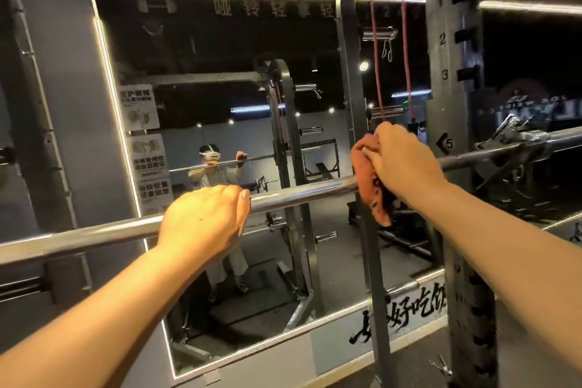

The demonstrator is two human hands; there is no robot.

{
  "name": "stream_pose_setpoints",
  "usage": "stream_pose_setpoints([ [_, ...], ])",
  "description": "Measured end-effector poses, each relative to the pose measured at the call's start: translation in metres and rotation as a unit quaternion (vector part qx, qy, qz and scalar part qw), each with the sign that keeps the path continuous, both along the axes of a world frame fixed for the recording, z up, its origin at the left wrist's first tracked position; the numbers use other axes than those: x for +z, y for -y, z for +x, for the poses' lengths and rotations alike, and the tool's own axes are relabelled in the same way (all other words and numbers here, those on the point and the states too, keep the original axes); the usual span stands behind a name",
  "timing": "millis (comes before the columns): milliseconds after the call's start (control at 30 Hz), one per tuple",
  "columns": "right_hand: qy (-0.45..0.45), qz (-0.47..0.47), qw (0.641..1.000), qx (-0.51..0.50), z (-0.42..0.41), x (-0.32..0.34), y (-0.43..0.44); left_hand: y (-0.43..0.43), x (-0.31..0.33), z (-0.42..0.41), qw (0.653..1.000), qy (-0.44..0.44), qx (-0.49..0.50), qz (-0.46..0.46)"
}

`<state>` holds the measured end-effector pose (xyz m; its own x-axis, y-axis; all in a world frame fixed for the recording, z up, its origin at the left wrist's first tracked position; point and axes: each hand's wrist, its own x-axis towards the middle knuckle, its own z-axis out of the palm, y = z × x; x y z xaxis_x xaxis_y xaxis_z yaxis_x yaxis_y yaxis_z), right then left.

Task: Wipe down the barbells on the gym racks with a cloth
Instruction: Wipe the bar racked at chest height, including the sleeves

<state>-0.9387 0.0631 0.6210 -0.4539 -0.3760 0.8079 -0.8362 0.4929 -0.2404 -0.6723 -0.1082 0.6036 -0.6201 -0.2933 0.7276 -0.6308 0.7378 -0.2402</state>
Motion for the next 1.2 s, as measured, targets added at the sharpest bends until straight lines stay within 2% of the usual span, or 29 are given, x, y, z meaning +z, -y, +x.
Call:
stream_pose_setpoints([
  [33, -0.038, -0.034, 0.999, -0.016, 0.000, 0.001, -0.003, 0.000, 0.000, 0.000, 1.000, -0.001, -0.002, 0.001],
  [100, -0.043, -0.043, 0.998, 0.028, 0.007, 0.001, -0.002, 0.001, -0.001, 0.000, 1.000, -0.002, -0.004, -0.001],
  [167, -0.007, 0.031, 0.997, 0.069, 0.018, -0.010, 0.010, 0.000, 0.000, 0.000, 1.000, 0.004, -0.005, -0.001],
  [233, -0.037, 0.113, 0.991, 0.067, 0.029, -0.023, 0.027, -0.001, 0.000, 0.000, 1.000, 0.009, -0.006, -0.003],
  [333, -0.047, 0.121, 0.983, 0.129, 0.033, -0.020, 0.032, -0.001, 0.001, 0.000, 1.000, 0.008, -0.004, -0.001],
  [400, -0.058, 0.134, 0.980, 0.136, 0.021, -0.014, 0.025, -0.002, 0.000, 0.000, 1.000, 0.012, -0.002, -0.003],
  [467, -0.071, 0.121, 0.985, 0.101, 0.001, -0.012, 0.018, -0.002, 0.000, 0.000, 1.000, 0.013, -0.003, -0.004],
  [567, -0.070, 0.112, 0.991, -0.006, -0.004, -0.020, 0.019, 0.000, 0.000, -0.001, 1.000, 0.012, -0.002, -0.003],
  [633, -0.083, 0.061, 0.994, -0.035, 0.017, -0.035, 0.035, 0.001, 0.000, -0.002, 1.000, 0.011, 0.003, -0.005],
  [767, -0.099, -0.065, 0.989, 0.090, 0.062, -0.064, 0.058, -0.003, 0.001, 0.000, 1.000, 0.018, 0.013, -0.004],
  [833, -0.089, -0.052, 0.987, 0.124, 0.056, -0.059, 0.048, -0.006, 0.002, 0.001, 1.000, 0.024, 0.016, -0.003],
  [933, -0.095, -0.004, 0.988, 0.118, 0.037, -0.043, 0.033, -0.008, 0.003, 0.000, 1.000, 0.018, 0.018, 0.003],
  [1067, 0.008, -0.074, 0.982, 0.176, 0.036, -0.050, 0.040, -0.008, 0.002, 0.001, 1.000, 0.013, 0.005, 0.003],
  [1133, -0.001, -0.104, 0.977, 0.187, 0.050, -0.069, 0.054, -0.008, 0.002, 0.002, 1.000, 0.016, 0.007, 0.003],
  [1200, -0.019, -0.088, 0.980, 0.177, 0.061, -0.086, 0.061, -0.010, 0.003, 0.003, 1.000, 0.017, 0.007, 0.010],
])
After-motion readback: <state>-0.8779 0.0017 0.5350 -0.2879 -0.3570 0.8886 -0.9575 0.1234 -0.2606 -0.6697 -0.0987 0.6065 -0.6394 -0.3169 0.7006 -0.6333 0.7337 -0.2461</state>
